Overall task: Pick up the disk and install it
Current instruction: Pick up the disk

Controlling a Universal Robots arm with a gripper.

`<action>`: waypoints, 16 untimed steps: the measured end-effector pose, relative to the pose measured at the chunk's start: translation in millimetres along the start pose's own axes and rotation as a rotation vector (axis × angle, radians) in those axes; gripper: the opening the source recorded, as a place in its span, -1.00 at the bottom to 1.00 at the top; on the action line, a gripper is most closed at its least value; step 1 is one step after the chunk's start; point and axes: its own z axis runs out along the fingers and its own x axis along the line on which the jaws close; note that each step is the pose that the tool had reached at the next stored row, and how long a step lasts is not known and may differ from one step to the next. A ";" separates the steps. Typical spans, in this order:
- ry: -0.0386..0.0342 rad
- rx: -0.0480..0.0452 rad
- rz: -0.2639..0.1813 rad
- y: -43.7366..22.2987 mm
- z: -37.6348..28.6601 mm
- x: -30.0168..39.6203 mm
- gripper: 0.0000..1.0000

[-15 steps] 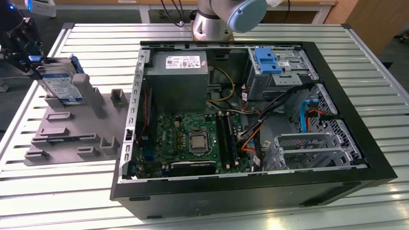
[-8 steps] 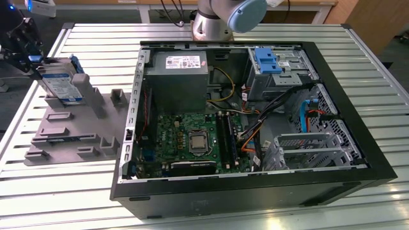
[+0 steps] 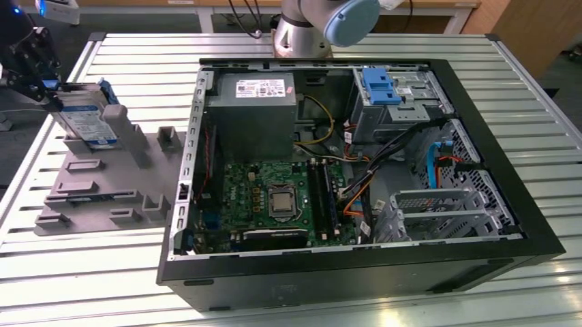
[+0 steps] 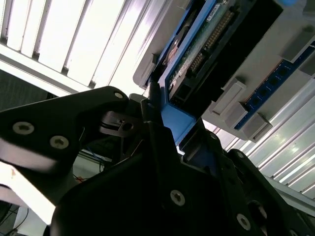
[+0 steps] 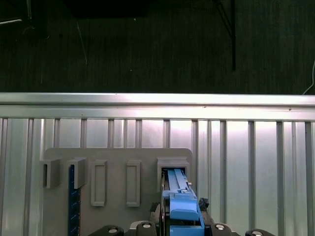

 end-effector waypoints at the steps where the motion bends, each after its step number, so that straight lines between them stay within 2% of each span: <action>1: 0.0000 0.0000 0.000 0.0 0.0 0.0 -0.19; 6: 0.0000 0.0000 0.000 0.0 0.1 0.0 -0.27; 16: 0.0000 0.0000 0.000 0.0 0.2 0.0 -0.27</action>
